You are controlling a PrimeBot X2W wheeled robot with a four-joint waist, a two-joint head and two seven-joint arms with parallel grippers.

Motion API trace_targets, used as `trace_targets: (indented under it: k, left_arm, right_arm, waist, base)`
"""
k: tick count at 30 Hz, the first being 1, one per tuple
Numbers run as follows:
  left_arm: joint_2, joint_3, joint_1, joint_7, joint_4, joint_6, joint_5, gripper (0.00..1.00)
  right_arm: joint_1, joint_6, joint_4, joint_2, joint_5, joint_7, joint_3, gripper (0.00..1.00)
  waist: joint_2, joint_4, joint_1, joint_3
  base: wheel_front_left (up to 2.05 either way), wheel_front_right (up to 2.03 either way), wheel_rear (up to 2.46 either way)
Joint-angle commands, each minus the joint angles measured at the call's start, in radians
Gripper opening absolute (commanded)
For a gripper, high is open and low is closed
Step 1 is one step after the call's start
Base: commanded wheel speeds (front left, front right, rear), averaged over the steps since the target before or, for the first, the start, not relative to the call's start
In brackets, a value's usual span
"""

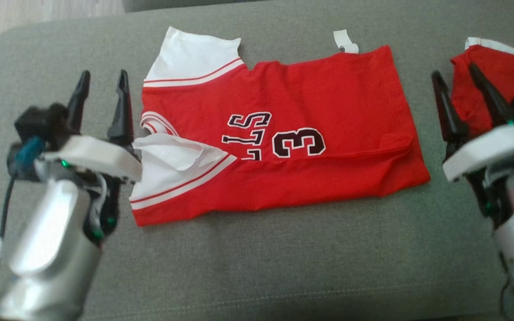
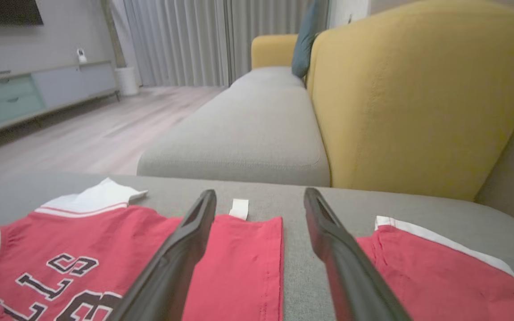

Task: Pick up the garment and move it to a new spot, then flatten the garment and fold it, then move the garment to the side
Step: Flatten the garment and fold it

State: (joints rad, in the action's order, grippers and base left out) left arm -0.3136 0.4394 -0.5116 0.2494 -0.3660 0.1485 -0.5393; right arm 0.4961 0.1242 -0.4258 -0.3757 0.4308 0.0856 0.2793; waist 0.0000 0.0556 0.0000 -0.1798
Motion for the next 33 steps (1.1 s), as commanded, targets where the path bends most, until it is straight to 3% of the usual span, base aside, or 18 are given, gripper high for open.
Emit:
trace_targets:
  k: [1,7,11,14,20,33]
  left_arm:
    - [-0.012,-0.061,0.001,0.011,0.059,0.009,0.006,1.00]
    - [0.107,-0.168,0.181,0.012,0.200,0.009,0.081,1.00]
    - [0.170,-0.202,0.282,0.012,0.193,-0.011,0.128,1.00]
    - [0.202,-0.215,0.327,0.012,0.162,-0.025,0.158,1.00]
    - [0.211,-0.200,0.316,0.012,0.019,-0.035,0.223,1.00]
    - [0.178,-0.191,0.236,-0.085,-0.258,0.038,0.261,1.00]
  right_arm:
    - [-0.025,0.007,0.039,0.016,-0.023,0.036,-0.015,1.00]
    - [-0.177,0.007,0.121,0.155,-0.172,0.146,-0.158,1.00]
    - [-0.272,0.007,0.181,0.246,-0.244,0.164,-0.225,1.00]
    - [-0.314,0.007,0.210,0.281,-0.270,0.168,-0.243,1.00]
    - [-0.316,0.007,0.250,0.302,-0.292,0.164,-0.253,1.00]
    - [-0.310,0.007,0.295,0.301,-0.295,0.134,-0.239,1.00]
  waist:
    - [0.0000,-0.001,0.0000,0.009]
    - [0.0000,-0.007,0.0000,0.042]
    - [0.0000,-0.006,0.0000,0.058]
    - [0.0000,-0.003,0.0000,0.060]
    - [0.0000,0.006,0.0000,0.050]
    - [0.0000,0.038,0.0000,0.031]
  base:
    - [0.00,0.00,0.00]
    - [0.00,0.00,0.00]
    - [0.00,0.00,0.00]
    - [0.00,0.00,0.00]
    - [0.00,0.00,0.00]
    - [0.00,0.00,0.00]
